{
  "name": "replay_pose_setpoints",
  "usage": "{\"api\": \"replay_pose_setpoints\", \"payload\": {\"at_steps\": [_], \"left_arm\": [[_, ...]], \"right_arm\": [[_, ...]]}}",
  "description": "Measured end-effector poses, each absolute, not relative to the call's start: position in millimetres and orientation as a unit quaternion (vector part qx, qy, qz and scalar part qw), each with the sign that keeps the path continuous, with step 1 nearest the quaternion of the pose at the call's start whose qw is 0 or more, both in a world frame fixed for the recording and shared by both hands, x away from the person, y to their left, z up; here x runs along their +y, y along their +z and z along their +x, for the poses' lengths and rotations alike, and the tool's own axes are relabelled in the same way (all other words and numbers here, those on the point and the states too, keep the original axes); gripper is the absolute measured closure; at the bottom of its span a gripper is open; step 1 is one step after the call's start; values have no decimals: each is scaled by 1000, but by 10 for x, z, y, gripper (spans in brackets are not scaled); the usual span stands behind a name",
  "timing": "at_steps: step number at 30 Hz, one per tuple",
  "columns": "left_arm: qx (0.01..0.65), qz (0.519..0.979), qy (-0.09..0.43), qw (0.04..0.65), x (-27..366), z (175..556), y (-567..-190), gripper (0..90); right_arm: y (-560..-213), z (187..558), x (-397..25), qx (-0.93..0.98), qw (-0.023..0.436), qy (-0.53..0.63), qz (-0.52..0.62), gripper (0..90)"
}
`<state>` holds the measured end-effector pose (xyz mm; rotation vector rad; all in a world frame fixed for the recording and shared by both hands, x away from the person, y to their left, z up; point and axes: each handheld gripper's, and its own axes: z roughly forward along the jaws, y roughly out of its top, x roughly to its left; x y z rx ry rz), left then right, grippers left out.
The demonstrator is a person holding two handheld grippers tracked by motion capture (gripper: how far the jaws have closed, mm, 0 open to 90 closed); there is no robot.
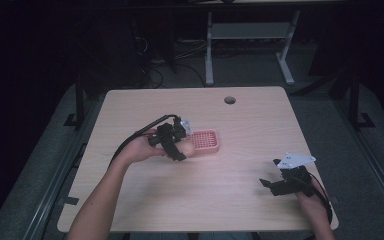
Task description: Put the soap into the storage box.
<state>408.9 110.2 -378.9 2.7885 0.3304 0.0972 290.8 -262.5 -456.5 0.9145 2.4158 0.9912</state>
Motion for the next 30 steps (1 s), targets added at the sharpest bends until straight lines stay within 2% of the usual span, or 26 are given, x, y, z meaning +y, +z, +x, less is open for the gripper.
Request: {"api": "replay_pose_setpoints", "payload": {"at_steps": [30], "left_arm": [[94, 982, 48, 157, 635, 4470, -3664, 321]], "right_arm": [[-4549, 2907, -2632, 855, 188, 360, 324, 140]]}}
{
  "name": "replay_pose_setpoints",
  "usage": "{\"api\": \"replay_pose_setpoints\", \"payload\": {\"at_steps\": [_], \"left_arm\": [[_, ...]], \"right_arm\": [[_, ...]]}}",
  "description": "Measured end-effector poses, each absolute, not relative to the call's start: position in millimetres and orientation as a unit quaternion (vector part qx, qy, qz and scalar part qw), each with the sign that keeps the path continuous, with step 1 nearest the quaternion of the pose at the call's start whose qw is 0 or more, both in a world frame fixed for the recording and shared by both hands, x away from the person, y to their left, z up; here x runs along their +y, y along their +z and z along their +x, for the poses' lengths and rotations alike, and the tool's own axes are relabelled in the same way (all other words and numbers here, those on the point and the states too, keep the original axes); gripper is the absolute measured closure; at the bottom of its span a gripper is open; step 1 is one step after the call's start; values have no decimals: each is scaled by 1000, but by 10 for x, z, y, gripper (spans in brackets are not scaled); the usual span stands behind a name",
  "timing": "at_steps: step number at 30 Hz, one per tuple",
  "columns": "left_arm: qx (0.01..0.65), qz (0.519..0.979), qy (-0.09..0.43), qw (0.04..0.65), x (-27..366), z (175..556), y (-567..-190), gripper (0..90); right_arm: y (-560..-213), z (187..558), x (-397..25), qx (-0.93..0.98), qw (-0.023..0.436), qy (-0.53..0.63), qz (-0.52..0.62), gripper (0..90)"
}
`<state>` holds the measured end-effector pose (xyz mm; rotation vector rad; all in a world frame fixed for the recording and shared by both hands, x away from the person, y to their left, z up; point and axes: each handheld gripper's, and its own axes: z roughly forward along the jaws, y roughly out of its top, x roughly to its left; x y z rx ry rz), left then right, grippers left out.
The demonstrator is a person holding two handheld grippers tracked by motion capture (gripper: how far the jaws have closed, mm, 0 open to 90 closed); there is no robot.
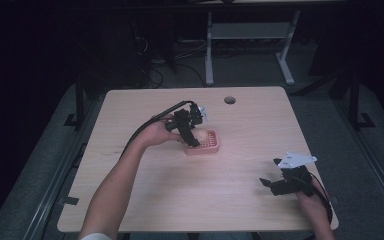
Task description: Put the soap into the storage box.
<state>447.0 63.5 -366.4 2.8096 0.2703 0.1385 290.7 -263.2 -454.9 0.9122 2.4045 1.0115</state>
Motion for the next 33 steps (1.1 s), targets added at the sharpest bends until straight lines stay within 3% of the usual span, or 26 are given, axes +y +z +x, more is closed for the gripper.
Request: {"api": "replay_pose_setpoints", "payload": {"at_steps": [33], "left_arm": [[119, 979, 36, 159, 461, 4782, -4069, 320]], "right_arm": [[-4550, 2903, -2639, 850, 184, 366, 330, 140]]}}
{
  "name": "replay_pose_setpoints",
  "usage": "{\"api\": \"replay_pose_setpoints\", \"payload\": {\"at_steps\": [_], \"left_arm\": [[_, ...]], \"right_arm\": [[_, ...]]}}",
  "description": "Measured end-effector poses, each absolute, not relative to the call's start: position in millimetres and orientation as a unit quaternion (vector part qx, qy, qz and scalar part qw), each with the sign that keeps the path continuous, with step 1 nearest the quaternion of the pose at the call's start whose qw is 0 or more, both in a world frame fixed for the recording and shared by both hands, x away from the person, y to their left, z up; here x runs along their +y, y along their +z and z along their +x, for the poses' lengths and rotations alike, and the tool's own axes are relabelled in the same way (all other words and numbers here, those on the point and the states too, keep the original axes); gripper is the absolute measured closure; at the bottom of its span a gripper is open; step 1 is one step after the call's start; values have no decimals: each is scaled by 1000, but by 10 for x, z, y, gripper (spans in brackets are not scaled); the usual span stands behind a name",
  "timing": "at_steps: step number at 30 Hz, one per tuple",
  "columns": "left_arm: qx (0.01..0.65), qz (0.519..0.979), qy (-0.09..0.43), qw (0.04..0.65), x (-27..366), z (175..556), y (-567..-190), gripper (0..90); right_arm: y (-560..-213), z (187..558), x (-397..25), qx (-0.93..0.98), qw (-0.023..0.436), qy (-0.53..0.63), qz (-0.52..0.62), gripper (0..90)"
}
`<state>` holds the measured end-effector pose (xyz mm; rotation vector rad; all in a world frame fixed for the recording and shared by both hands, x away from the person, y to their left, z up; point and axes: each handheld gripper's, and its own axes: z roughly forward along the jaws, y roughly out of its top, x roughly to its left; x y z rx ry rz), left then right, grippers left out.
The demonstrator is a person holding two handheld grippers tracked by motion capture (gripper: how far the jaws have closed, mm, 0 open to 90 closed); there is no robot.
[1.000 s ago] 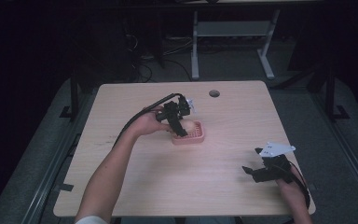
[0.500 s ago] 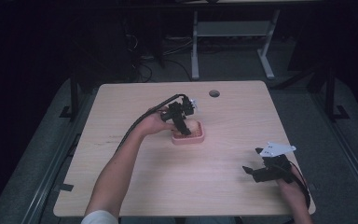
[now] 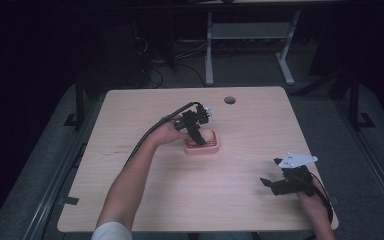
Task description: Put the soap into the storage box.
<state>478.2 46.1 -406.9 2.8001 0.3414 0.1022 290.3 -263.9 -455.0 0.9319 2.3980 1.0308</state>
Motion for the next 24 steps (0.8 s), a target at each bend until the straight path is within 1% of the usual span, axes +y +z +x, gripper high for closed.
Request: {"api": "replay_pose_setpoints", "payload": {"at_steps": [24], "left_arm": [[118, 982, 33, 147, 426, 4815, -4157, 319]], "right_arm": [[-4550, 2901, -2646, 850, 184, 365, 331, 140]]}}
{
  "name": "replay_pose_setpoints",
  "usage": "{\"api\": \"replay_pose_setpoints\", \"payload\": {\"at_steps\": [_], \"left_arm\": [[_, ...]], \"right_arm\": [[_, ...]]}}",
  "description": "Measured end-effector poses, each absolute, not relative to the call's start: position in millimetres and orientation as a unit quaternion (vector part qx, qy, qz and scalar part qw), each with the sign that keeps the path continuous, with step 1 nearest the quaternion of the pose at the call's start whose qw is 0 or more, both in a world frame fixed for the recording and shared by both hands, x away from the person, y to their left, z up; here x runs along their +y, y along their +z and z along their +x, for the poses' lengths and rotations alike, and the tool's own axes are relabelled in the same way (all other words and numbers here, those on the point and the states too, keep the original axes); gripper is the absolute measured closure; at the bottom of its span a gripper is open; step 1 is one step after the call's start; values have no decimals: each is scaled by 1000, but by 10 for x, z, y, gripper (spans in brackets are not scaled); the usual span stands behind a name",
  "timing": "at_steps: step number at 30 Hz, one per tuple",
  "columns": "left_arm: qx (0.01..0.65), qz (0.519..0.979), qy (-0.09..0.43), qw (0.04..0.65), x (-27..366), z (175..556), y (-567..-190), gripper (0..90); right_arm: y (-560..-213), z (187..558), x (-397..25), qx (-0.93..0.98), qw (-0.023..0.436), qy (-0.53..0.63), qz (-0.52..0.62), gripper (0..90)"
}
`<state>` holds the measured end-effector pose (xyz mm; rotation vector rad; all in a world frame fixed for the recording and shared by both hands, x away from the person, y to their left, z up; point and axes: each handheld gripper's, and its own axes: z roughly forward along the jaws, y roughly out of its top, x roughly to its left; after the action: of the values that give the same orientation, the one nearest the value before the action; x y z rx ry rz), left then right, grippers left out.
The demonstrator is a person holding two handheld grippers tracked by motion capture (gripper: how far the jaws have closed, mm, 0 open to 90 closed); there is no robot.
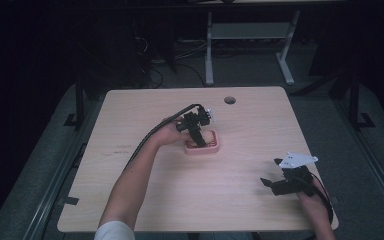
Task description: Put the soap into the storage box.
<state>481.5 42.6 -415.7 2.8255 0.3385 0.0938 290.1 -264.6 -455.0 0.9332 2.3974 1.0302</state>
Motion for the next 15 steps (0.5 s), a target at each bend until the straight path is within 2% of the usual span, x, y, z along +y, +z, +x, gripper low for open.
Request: {"api": "replay_pose_setpoints", "payload": {"at_steps": [15], "left_arm": [[118, 981, 37, 148, 422, 4813, -4161, 314]], "right_arm": [[-4553, 2900, -2644, 851, 184, 365, 330, 139]]}}
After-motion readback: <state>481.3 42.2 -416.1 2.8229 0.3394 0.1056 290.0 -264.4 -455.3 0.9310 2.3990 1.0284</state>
